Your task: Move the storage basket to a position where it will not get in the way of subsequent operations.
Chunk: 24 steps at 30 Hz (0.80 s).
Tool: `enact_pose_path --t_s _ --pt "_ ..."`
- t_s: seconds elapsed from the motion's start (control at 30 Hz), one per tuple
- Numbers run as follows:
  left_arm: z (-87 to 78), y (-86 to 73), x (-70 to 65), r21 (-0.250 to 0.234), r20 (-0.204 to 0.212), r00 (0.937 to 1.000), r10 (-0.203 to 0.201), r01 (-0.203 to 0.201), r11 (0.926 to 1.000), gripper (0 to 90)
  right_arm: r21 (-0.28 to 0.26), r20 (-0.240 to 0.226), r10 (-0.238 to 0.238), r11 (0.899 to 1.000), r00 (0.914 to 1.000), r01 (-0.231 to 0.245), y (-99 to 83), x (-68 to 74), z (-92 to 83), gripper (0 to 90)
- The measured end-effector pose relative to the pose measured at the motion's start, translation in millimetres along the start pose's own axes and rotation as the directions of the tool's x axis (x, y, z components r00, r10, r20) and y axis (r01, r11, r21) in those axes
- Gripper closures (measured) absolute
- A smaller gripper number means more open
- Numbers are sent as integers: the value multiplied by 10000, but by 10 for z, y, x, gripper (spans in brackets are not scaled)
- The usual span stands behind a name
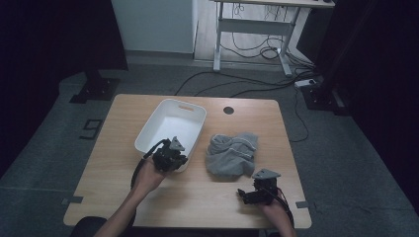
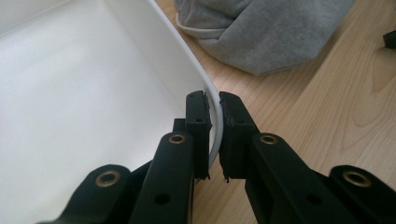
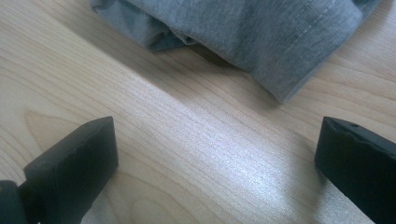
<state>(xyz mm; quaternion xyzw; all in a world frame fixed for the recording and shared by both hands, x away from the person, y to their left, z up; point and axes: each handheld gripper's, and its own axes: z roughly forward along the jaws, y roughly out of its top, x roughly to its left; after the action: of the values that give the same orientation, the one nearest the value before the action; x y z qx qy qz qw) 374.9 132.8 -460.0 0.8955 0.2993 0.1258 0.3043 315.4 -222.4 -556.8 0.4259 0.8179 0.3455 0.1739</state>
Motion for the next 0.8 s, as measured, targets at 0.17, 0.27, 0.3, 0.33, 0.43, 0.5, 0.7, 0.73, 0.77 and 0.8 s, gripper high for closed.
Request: enact_pose_path --t_s 0.17,0.27,0.3,0.33,0.43,0.5,0.7,0.73,0.77,0.8 --pt "-39 -58 88 -24 -179 9998 -127 127 9999 820 2 -5 -8 10000 10000 8 0 0 0 0" --pt "-66 -94 145 -14 -257 9994 -216 215 9998 818 5 3 -18 10000 10000 18 0 -1 0 0" --pt "-75 -107 165 -18 -277 9993 -257 257 9997 817 3 3 -13 10000 10000 13 0 -1 0 0" --pt "-81 -116 180 -20 -297 9992 -269 269 9996 817 0 1 0 10000 10000 0 0 0 0 0" --pt "-106 -150 239 -20 -400 9986 -352 352 9994 815 3 -2 -10 10000 10000 10 0 0 0 0" --pt "-117 -168 275 -32 -438 9983 -378 377 9993 814 3 -3 -10 10000 10000 10 0 0 0 0" --pt "-144 -208 370 -29 -689 9965 -482 481 9988 809 4 -4 -10 10000 10000 10 0 -1 0 0" --pt "-154 -218 387 -14 -754 9956 -557 558 9984 808 3 -4 -8 10000 10000 8 0 -1 0 0" --pt "-160 -227 405 -2 -776 9954 -561 562 9984 806 3 -3 -8 10000 10000 8 0 -1 0 0" --pt "-167 -235 419 25 -812 9951 -567 571 9984 804 3 -3 -8 10000 10000 8 0 -1 0 0"
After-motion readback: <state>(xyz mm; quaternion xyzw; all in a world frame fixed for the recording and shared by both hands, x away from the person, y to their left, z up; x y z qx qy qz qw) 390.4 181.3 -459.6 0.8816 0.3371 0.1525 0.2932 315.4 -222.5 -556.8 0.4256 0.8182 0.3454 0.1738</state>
